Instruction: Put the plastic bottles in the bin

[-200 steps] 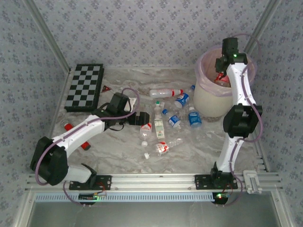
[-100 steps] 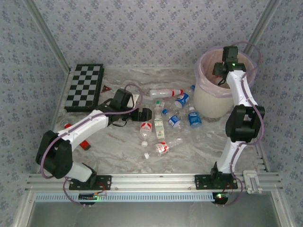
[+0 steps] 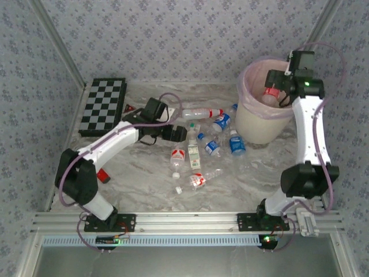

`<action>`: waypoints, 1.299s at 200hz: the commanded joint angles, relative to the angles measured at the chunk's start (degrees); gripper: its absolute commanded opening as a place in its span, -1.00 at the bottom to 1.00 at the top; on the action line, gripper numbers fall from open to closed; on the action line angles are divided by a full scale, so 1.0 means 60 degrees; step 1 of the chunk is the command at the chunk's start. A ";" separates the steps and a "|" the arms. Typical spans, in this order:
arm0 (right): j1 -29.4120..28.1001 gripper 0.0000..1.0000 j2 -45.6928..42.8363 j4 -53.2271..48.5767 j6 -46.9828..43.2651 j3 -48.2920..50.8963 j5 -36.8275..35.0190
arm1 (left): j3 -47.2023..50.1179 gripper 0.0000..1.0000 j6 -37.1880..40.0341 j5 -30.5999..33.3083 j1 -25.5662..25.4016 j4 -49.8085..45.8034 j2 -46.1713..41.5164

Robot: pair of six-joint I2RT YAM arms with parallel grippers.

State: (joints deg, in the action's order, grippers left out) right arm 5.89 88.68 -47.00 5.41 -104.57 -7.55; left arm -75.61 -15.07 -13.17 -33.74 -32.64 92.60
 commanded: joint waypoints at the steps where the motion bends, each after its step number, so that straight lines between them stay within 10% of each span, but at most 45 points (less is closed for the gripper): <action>1: 0.0168 0.93 -0.0863 -0.0701 0.0405 0.0468 0.1370 | -0.1243 0.98 0.2436 0.0312 0.0285 -0.1393 0.0740; 68: 0.0219 0.87 -0.3084 -0.1452 0.1287 0.2003 0.3703 | -0.5503 0.98 0.5704 0.0543 0.0628 -0.2245 0.4459; 140: 0.0741 0.86 -0.3648 -0.2285 0.0832 0.2234 0.3844 | -1.0376 0.98 0.6037 0.0356 0.0628 -0.4119 0.7989; 209: 0.0866 0.84 -0.3648 -0.1938 0.0886 0.2682 0.4161 | -1.1388 0.97 0.5517 0.0103 0.0569 -0.3934 0.9275; 260: 0.0921 0.84 -0.3764 -0.1821 0.0944 0.3000 0.4221 | -1.1549 0.60 0.4950 -0.0179 0.0585 -0.3673 0.9612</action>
State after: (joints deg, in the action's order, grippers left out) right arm 10.92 67.11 -58.41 10.98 -87.42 16.43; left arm -142.63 16.47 -12.67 -30.00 -54.11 149.51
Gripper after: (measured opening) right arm 0.922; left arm 0.843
